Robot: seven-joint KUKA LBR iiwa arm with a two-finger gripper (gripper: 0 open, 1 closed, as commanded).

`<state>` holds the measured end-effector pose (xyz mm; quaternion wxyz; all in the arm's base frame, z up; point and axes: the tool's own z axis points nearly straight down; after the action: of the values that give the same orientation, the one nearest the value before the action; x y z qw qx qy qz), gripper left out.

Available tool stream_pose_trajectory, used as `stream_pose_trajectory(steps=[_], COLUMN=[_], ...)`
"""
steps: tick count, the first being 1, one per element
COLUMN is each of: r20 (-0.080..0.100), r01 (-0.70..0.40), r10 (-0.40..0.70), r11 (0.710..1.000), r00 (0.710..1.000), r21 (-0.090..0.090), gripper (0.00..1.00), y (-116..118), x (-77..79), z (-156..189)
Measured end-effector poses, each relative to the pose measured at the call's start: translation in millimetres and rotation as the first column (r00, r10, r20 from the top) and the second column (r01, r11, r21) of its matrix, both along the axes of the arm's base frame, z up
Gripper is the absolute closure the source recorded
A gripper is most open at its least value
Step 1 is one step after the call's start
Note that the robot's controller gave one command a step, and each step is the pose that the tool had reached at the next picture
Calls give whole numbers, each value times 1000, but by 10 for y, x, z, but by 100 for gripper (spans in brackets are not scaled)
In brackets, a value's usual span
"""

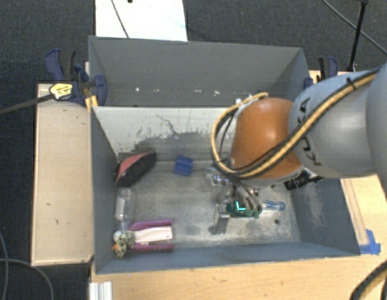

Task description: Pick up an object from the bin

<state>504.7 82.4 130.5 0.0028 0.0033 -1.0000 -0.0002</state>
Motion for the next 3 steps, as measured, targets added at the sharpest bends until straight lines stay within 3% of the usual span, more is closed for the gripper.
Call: stream_pose_trajectory(steps=[1, 2, 3], r20=[8, 8, 8], r01=[-192, -183, -188], r10=[192, 183, 188], r11=[981, 983, 982], r00=[981, 983, 982], r21=[-4, -1, -2], gripper=[0, 100, 100], y=[1056, 1049, 1032], x=[391, 388, -154], z=[-595, -583, -399])
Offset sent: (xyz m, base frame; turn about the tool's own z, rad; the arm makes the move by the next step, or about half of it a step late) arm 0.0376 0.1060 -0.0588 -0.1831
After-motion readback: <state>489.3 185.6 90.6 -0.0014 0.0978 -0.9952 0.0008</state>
